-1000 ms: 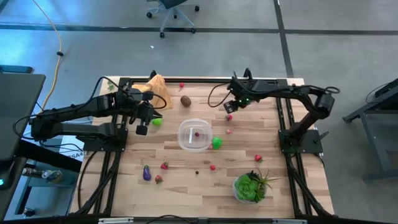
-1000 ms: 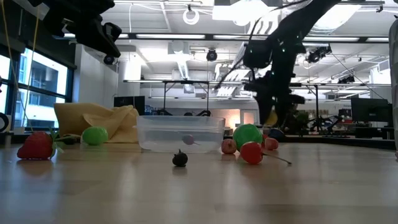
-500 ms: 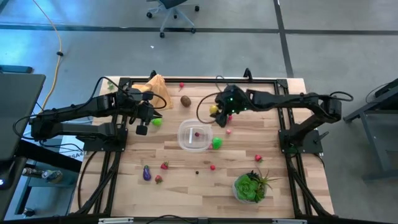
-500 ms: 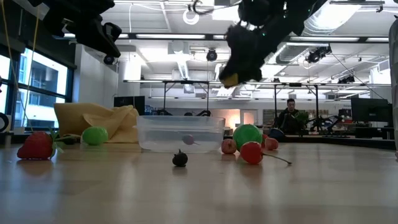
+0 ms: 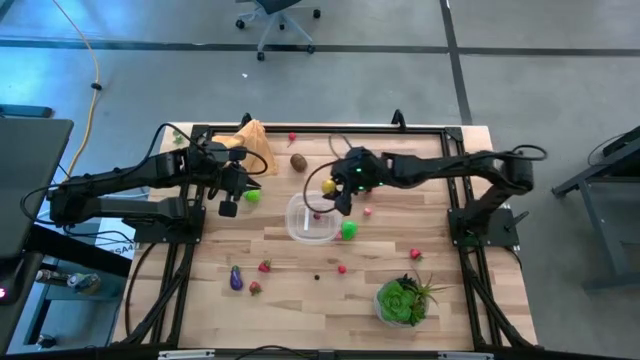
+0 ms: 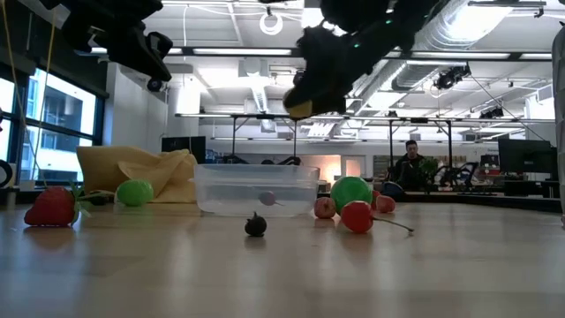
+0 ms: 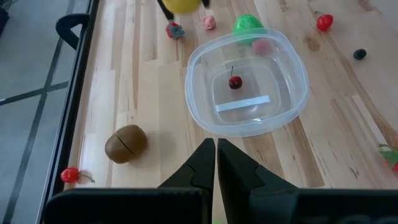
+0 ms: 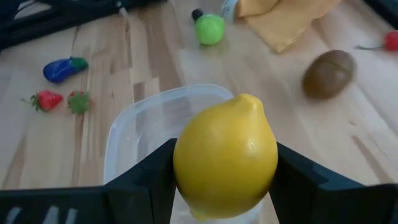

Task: Pick and placing Produce into tupperware
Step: Put the lemon into the transparent bin

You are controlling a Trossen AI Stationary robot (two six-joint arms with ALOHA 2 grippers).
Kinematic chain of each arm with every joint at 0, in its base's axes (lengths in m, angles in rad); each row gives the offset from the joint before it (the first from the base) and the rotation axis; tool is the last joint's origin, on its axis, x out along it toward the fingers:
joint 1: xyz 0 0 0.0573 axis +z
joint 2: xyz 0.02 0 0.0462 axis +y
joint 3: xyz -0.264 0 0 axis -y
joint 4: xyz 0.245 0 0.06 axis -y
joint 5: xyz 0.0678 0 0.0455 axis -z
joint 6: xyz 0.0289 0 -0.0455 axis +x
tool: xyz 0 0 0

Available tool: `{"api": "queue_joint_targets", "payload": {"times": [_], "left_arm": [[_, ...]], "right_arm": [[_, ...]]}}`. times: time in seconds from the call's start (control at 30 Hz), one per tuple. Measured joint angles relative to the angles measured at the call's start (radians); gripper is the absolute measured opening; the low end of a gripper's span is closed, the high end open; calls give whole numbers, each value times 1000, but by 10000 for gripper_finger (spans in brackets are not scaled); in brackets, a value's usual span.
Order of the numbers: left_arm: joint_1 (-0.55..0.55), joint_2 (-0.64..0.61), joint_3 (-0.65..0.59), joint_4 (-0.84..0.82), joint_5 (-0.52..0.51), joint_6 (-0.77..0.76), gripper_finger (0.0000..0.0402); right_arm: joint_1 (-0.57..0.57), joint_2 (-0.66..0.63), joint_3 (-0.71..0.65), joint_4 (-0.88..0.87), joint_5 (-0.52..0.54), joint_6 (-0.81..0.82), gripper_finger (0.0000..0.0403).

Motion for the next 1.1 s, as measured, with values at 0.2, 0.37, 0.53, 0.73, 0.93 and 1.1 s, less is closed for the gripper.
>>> {"api": "queue_joint_targets", "payload": {"times": [0.2,0.37,0.53,0.73,0.93,1.1], "left_arm": [[0,0,0,-2,0,0,10],[0,0,0,-1,0,0,10],[0,0,0,-2,0,0,10],[0,0,0,-2,0,0,10],[0,0,0,-2,0,0,10],[0,0,0,-1,0,0,10]], "right_arm": [[6,127,139,-126,-29,-78,184],[14,203,197,-196,-21,-99,184],[35,286,230,-224,-34,-117,184],[43,343,238,-227,14,-124,184],[44,359,239,-259,36,-131,192],[47,380,239,-270,25,-143,197]]}}
